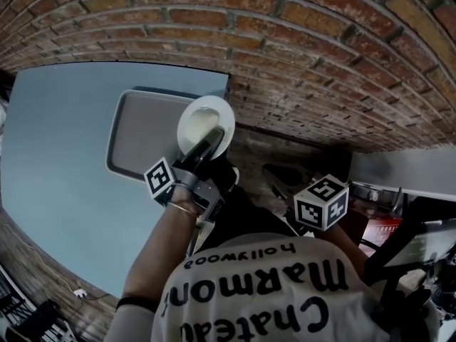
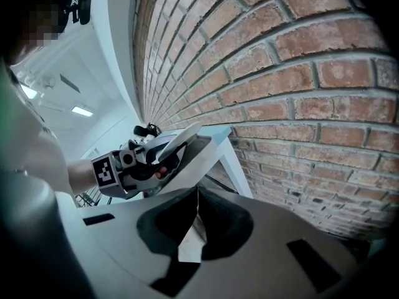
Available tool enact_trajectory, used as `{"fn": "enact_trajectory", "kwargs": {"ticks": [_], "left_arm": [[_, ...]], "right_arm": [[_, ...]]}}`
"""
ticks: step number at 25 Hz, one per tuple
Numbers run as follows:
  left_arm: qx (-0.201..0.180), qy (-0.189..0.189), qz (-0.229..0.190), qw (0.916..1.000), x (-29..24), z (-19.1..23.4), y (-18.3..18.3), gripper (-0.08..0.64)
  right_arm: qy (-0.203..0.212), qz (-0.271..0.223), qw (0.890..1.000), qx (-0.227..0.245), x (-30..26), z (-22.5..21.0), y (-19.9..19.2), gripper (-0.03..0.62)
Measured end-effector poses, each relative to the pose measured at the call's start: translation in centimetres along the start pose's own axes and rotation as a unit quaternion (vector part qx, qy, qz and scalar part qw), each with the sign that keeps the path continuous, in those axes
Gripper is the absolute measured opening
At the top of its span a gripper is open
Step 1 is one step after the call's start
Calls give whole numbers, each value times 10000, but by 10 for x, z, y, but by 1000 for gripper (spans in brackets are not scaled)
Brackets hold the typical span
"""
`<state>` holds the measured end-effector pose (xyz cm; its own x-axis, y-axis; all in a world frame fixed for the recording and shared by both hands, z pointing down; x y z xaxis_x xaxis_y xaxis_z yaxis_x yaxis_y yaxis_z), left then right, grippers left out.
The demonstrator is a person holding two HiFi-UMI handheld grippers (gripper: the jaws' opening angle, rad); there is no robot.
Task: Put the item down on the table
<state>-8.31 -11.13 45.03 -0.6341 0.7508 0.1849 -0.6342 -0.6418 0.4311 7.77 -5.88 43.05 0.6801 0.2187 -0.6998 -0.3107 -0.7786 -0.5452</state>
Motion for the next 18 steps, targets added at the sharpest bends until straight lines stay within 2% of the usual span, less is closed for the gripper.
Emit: {"fn": "enact_trajectory", "kwargs": {"ticks": [14, 18], "left_arm": [[628, -405, -259, 9969, -13, 3, 2, 49], [828, -507, -234, 9950, -16, 3, 0, 92]], "right_arm": [[8, 24, 10000, -64, 2, -3, -3, 11], [63, 48, 10000, -56, 2, -2, -5, 11]]}}
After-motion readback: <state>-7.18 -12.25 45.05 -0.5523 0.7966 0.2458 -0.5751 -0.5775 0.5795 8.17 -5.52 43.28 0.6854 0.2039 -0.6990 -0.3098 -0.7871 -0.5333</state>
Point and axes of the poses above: the fingertips, and each gripper's own axes: x backward along the fingers, z to its left, y out of its top, the point moved 5 cm from there along x, backward along the fingers, and after that the axes turned 10 degrees about z, right-handed, at the moved point
